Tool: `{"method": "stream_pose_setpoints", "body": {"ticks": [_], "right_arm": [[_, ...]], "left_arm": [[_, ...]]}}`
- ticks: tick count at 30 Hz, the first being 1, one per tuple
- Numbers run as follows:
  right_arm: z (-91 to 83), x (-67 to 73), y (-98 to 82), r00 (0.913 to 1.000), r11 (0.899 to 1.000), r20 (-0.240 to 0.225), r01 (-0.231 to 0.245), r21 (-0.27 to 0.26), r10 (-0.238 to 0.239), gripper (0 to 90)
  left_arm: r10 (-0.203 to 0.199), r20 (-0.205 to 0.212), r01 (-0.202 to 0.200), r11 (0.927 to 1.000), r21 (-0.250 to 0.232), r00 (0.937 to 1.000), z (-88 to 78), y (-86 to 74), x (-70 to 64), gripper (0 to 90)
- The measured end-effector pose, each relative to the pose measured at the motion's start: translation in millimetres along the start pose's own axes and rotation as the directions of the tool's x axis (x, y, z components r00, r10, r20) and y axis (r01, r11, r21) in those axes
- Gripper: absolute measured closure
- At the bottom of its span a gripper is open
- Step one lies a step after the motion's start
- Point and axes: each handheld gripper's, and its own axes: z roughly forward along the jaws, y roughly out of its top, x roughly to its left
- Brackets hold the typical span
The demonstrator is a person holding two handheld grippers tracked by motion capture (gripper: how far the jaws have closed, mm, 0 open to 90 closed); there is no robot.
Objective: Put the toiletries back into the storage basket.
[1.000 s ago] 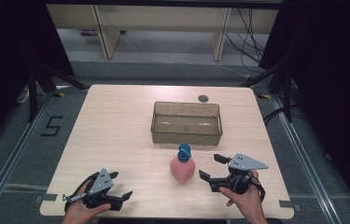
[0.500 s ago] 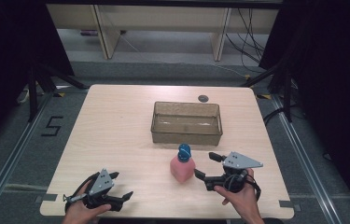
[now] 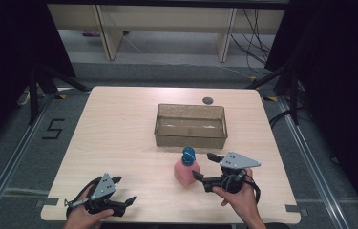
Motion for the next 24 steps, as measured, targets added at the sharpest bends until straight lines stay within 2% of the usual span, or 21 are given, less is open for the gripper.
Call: {"method": "stream_pose_setpoints", "body": {"ticks": [1, 2, 3, 4, 5, 6, 7, 8, 10, 11, 12, 13, 14, 15, 16, 17, 18, 21, 23, 24], "right_arm": [[1.7, 2.1, 0.3, 0.9995, 1.000, -0.017, -0.027, -0.001, 0.027, 18.2], [2.2, 0.1, 1.9, 0.9999, 1.000, -0.005, 0.013, 0.005, -0.013, 18.2], [2.3, 0.4, 2.9, 0.9999, 1.000, -0.005, 0.013, 0.017, -0.013, 18.2], [3.4, 0.9, 3.2, 0.9999, 1.000, -0.009, 0.005, 0.013, -0.005, 18.2], [4.7, 3.6, 3.6, 0.9996, 1.000, -0.017, -0.023, 0.013, 0.023, 18.2], [4.7, 3.6, 3.6, 0.9996, 1.000, -0.017, -0.023, 0.013, 0.023, 18.2], [6.6, 4.4, 5.4, 0.9998, 1.000, -0.014, -0.015, 0.017, 0.016, 18.2], [7.9, 5.0, 5.8, 0.9994, 1.000, -0.029, -0.021, 0.016, 0.021, 18.2], [9.2, 5.3, 7.5, 0.9998, 1.000, -0.021, -0.005, 0.013, 0.006, 18.3], [12.1, 5.1, 8.3, 0.9992, 1.000, -0.040, 0.005, -0.001, -0.005, 18.3], [11.9, 5.6, 8.8, 0.9995, 1.000, -0.033, 0.002, 0.017, -0.001, 18.3], [13.0, 6.7, 9.1, 0.9995, 1.000, -0.033, -0.006, 0.017, 0.006, 18.3], [14.7, 5.6, 9.6, 0.9994, 1.000, -0.029, 0.018, 0.010, -0.017, 18.3], [15.0, 6.2, 9.9, 0.9996, 1.000, -0.023, 0.017, 0.017, -0.017, 18.3], [16.2, 6.0, 10.2, 0.9994, 0.999, -0.017, 0.030, 0.017, -0.029, 18.4], [17.7, 8.9, 9.8, 0.9997, 1.000, -0.023, -0.002, 0.016, 0.003, 18.7], [19.8, 7.9, 10.1, 0.9992, 1.000, -0.038, 0.009, 0.012, -0.009, 19.0], [22.8, 6.7, 10.6, 0.9993, 0.999, -0.024, 0.030, 0.016, -0.030, 19.6], [24.9, 6.3, 10.9, 0.9993, 0.999, -0.024, 0.030, 0.019, -0.030, 19.9], [26.6, 6.8, 10.6, 0.9992, 1.000, -0.037, 0.014, 0.015, -0.014, 20.1]], "left_arm": [[-0.002, 0.000, 0.002, 1.0000, -0.005, 1.0000, 0.2, -0.1, -0.1, 14.9], [-0.002, 0.000, 0.002, 1.0000, -0.005, 1.0000, 0.2, -0.1, -0.1, 14.9], [-0.013, 0.004, 0.013, 0.9999, -0.012, 0.9999, 0.0, -0.6, -1.6, 14.9], [-0.011, 0.002, 0.011, 0.9999, -0.008, 0.9999, -0.7, -0.5, -1.7, 14.9], [0.000, 0.000, 0.000, 1.0000, -0.002, 1.0000, -1.6, 0.1, -0.9, 14.9], [0.000, 0.000, 0.000, 1.0000, -0.002, 1.0000, -1.6, 0.1, -0.9, 14.9], [-0.008, 0.000, 0.008, 0.9999, -0.011, 1.0000, -1.3, 0.1, -1.6, 14.9], [0.001, 0.000, -0.001, 1.0000, -0.002, 1.0000, -1.6, -0.1, -0.8, 14.9], [-0.004, 0.002, 0.004, 1.0000, -0.005, 1.0000, -0.9, -0.6, -1.0, 14.9], [-0.013, 0.004, 0.013, 0.9999, -0.004, 0.9999, -0.7, -0.6, -1.0, 14.9], [-0.014, -0.001, 0.014, 0.9998, -0.014, 0.9999, -0.2, -0.4, -1.1, 14.9], [-0.003, -0.008, 0.003, 1.0000, -0.003, 1.0000, -1.2, 0.0, -0.5, 14.9], [0.002, 0.002, -0.002, 1.0000, -0.002, 1.0000, -1.0, -0.2, 0.0, 14.9], [-0.018, 0.005, 0.018, 0.9997, -0.013, 0.9998, -0.2, -0.9, -1.9, 14.9], [-0.020, 0.004, 0.020, 0.9997, -0.011, 0.9998, -0.3, -1.0, -2.0, 14.9], [-0.018, 0.004, 0.018, 0.9998, -0.013, 0.9998, 0.0, -0.8, -1.6, 14.9], [-0.017, 0.007, 0.017, 0.9998, -0.013, 0.9998, -0.1, -0.3, -1.5, 14.9], [-0.018, 0.006, 0.018, 0.9998, -0.012, 0.9998, 0.0, -0.7, -2.4, 14.9], [-0.018, 0.006, 0.018, 0.9998, -0.012, 0.9998, 0.1, -0.7, -1.8, 14.9], [-0.017, 0.003, 0.017, 0.9998, -0.013, 0.9999, 0.0, -0.2, -1.4, 14.9]]}}
